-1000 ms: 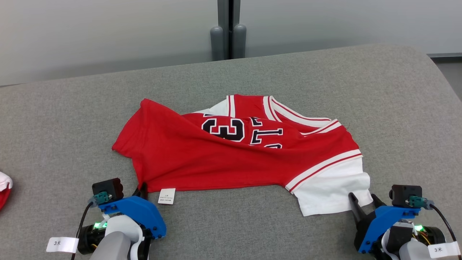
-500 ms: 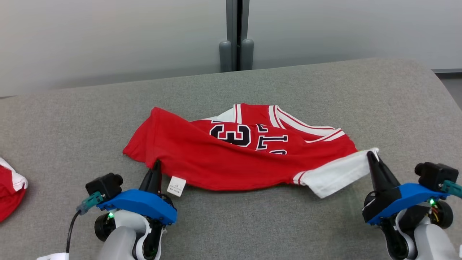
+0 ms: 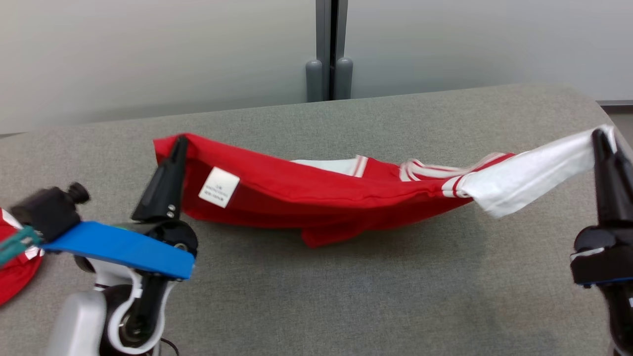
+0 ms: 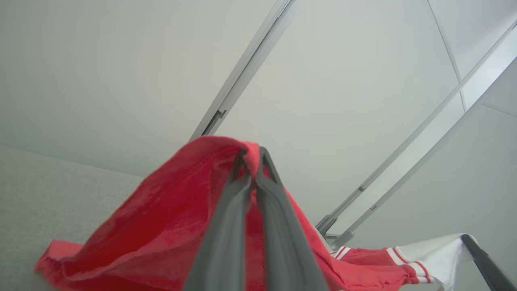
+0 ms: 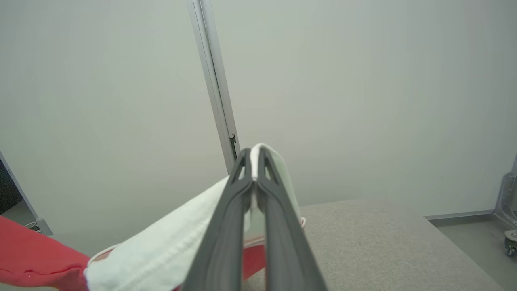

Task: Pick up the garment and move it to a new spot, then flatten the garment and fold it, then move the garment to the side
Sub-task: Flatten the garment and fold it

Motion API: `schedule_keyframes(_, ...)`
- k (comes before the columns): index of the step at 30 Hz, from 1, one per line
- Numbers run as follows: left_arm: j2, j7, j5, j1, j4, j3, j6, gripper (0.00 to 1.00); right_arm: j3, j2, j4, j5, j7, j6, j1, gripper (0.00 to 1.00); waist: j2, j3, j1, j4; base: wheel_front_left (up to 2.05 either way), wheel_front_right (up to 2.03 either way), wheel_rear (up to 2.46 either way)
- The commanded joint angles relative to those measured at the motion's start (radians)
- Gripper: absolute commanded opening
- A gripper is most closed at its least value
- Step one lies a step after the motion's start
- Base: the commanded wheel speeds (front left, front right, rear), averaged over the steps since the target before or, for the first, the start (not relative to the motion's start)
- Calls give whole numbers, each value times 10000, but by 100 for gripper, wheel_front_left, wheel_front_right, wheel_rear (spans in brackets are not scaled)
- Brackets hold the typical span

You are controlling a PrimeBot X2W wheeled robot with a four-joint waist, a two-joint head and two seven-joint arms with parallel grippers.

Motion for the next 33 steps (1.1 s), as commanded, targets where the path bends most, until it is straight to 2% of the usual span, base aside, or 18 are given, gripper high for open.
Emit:
schedule_keyframes(1, 258, 584, -237, 41, -1245, 136, 304, 0, -64, -58, -885, -122, 345, 3, -424, 0, 0, 94, 0, -10, 0, 0, 0)
schedule_keyframes(5, 455, 1423, -636, -222, -2604, 193, 721, 0, -57, -230, -1709, -175, 833, 3, -1098, 0, 0, 331, 0, -28, 0, 0, 0)
schedule_keyframes(8, 768, 1853, -532, -642, -2820, 274, 939, 0, 121, -424, -1610, -151, 1181, 3, -1834, 0, 0, 661, 0, -33, 0, 0, 0)
schedule_keyframes(11, 886, 2081, -505, -1322, -2268, 361, 1088, 0, 471, -526, -812, 25, 1608, 4, -2713, 0, 0, 1165, 0, -64, 0, 0, 0)
schedule_keyframes(15, 1099, 2219, -171, -2774, -910, 421, 1203, 0, 1050, -664, 1119, 528, 2115, 4, -4567, 0, 0, 2187, 0, -142, 0, 0, 0)
schedule_keyframes(18, 1323, 2054, 292, -4184, 425, 473, 1213, 0, 1513, -1008, 2985, -98, 1921, 3, -6278, 0, 0, 2885, 0, -258, 0, 0, 0)
schedule_keyframes(21, 1536, 1625, 940, -5723, 1689, 392, 1096, 0, 1481, -710, 4721, -328, 1193, 4, -8173, 0, 0, 3458, 0, -307, 0, 0, 0)
schedule_keyframes(25, 1461, 321, 1574, -7779, 2922, 520, 839, 0, 1228, -533, 6251, -529, -641, 3, -10561, 0, 0, 3937, 0, -237, 0, 0, 0)
schedule_keyframes(30, 1330, -1228, 2039, -9504, 3896, 570, 354, 0, 1002, -810, 7307, -909, -3283, 3, -12867, 0, 0, 4033, 0, -182, 0, 0, 0)
schedule_keyframes(33, 1275, -1970, 2110, -10046, 4305, 664, 126, 0, 1022, -1041, 7630, -1008, -4270, 3, -13639, 0, 0, 4020, 0, -156, 0, 0, 0)
